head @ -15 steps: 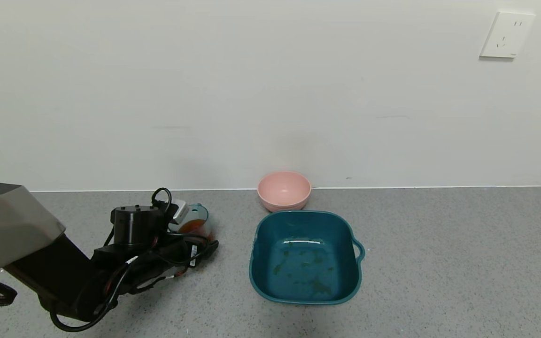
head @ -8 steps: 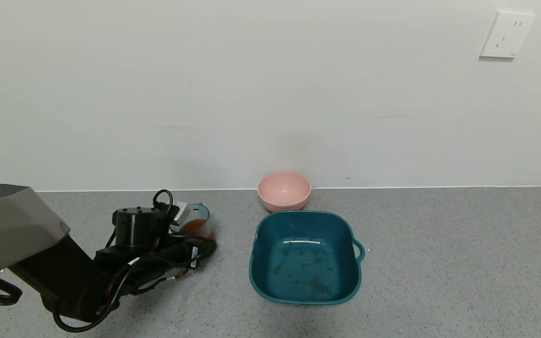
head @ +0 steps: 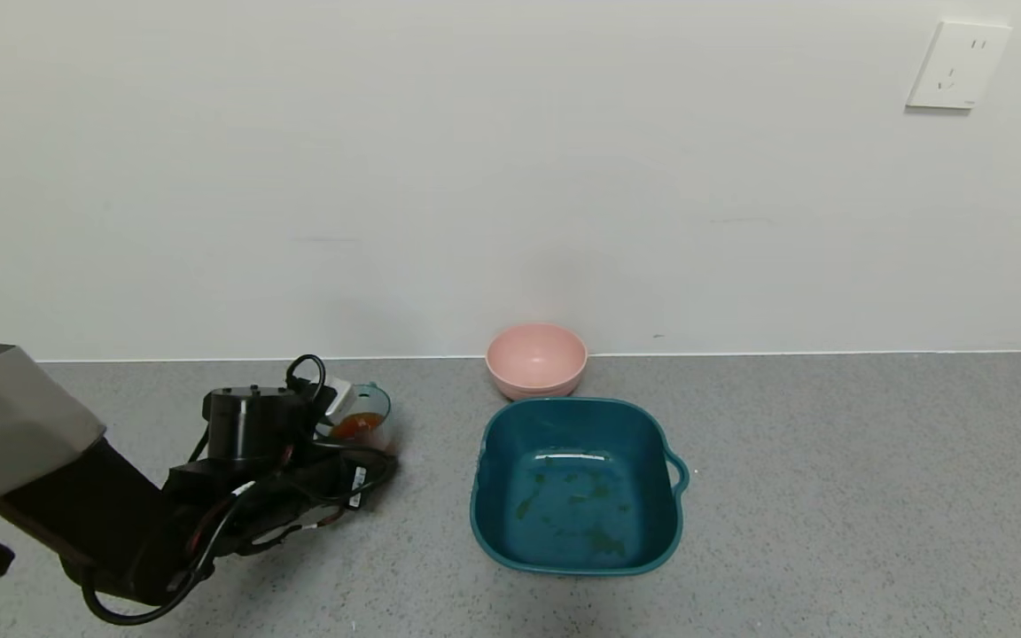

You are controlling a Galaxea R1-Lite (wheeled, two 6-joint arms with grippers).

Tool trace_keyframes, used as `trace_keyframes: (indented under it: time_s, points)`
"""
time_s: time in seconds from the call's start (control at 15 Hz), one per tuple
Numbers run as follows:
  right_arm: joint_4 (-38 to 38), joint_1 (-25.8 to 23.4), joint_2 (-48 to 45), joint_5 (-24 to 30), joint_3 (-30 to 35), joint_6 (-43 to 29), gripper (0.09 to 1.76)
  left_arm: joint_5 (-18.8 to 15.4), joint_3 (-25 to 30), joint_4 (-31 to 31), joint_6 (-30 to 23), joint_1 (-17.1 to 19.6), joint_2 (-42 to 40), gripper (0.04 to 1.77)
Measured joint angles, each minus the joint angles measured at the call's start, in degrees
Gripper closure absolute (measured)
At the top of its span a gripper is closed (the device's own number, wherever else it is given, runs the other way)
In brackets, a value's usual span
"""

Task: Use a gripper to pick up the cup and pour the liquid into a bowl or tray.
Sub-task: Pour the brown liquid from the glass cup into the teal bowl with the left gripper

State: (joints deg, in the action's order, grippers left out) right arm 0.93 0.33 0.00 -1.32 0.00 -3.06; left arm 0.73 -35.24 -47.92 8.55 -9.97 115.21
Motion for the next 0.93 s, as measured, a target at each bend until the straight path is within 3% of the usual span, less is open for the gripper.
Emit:
trace_keyframes:
  time_s: [0.47,0.73,0.93]
  points:
    - [0.0,0.0,0.0,0.02,0.0,0.0,0.14,0.28,-7.01,24.39,4.29,-3.23,-13.34,0.57]
    - [0.0,0.0,0.0,0.0,0.0,0.0,0.14,6.81,-12.96,33.89,6.44,-8.85,-18.14,0.57]
    - [0.0,0.0,0.0,0.02,0.0,0.01,0.14,10.29,-16.08,36.63,9.58,-13.34,-19.04,0.57]
